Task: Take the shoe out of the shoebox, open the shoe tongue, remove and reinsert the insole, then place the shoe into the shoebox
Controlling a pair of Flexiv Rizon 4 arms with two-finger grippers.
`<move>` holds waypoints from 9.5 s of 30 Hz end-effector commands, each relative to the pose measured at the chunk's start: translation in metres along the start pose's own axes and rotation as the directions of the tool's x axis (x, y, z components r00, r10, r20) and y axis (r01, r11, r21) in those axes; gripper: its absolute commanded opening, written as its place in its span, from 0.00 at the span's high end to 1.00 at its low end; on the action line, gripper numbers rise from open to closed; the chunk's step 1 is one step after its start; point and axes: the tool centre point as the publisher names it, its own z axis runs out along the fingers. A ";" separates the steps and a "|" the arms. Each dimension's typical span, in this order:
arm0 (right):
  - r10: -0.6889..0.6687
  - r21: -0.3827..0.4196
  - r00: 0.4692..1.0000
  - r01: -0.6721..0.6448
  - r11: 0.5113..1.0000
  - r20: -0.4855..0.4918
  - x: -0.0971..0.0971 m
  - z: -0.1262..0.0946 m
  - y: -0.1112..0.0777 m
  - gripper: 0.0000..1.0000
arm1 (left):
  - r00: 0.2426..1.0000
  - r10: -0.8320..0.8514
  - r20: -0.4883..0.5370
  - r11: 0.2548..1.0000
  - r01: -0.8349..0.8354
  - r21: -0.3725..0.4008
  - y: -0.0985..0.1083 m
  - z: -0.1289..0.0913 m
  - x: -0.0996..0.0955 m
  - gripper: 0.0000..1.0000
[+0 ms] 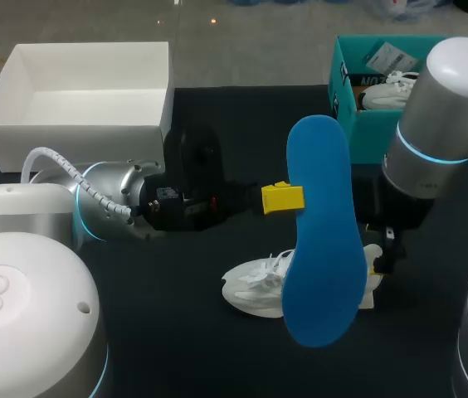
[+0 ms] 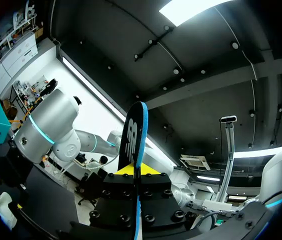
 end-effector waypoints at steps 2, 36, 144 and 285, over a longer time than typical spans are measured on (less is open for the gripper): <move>0.000 -0.001 1.000 0.000 1.000 0.003 0.002 0.000 -0.001 0.00 | 1.000 -0.001 0.014 1.000 0.000 0.003 0.001 0.005 0.005 1.00; -0.127 0.069 0.992 0.125 0.990 0.026 -0.029 0.038 0.068 0.00 | 1.000 -0.001 0.014 1.000 0.000 0.003 0.001 0.005 0.005 1.00; 0.829 0.274 0.189 -0.885 0.376 -0.527 -0.029 -0.026 0.111 1.00 | 1.000 -0.001 0.014 1.000 0.000 0.003 0.001 0.005 0.005 1.00; 0.725 0.090 0.188 -0.941 0.326 -0.663 0.004 -0.019 0.115 0.00 | 1.000 -0.001 0.014 1.000 0.000 0.003 0.001 0.005 0.005 1.00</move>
